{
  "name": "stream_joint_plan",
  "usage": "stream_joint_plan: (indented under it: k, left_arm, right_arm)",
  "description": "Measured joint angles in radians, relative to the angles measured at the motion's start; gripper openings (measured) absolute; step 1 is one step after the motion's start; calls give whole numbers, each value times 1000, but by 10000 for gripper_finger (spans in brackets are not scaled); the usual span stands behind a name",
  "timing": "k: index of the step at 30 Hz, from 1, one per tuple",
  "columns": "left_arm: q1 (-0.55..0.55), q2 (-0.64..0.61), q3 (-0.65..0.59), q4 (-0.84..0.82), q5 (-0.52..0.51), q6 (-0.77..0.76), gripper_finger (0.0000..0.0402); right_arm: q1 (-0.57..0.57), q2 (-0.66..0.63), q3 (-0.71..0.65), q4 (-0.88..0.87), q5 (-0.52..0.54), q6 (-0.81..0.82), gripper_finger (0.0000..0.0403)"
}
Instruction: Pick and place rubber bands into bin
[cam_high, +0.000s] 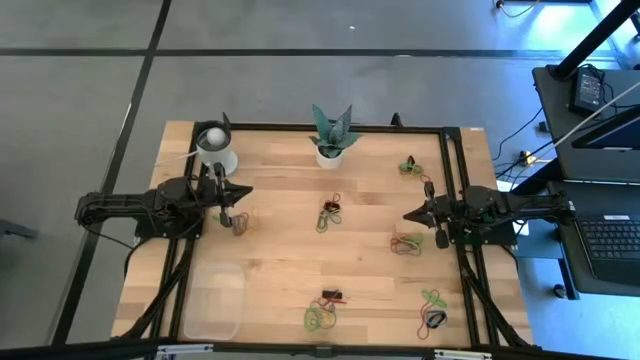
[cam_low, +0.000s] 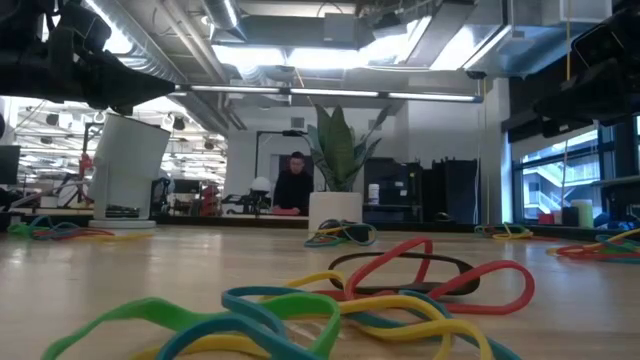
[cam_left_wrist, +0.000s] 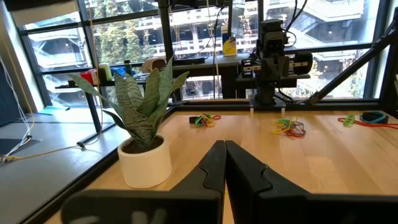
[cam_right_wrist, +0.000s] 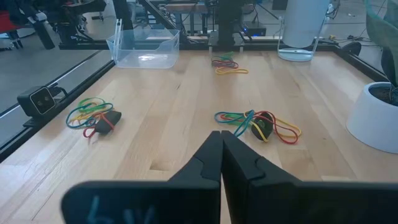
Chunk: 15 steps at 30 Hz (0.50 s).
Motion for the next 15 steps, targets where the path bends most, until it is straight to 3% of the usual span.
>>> stream_joint_plan:
  k: [10,15]
  left_arm:
    - [0,0,0,0,0,0,4]
    - [0,0,0,0,0,0,4]
  right_arm:
    - [0,0,0,5,0,0,5]
    - [0,0,-4,114,0,8,5]
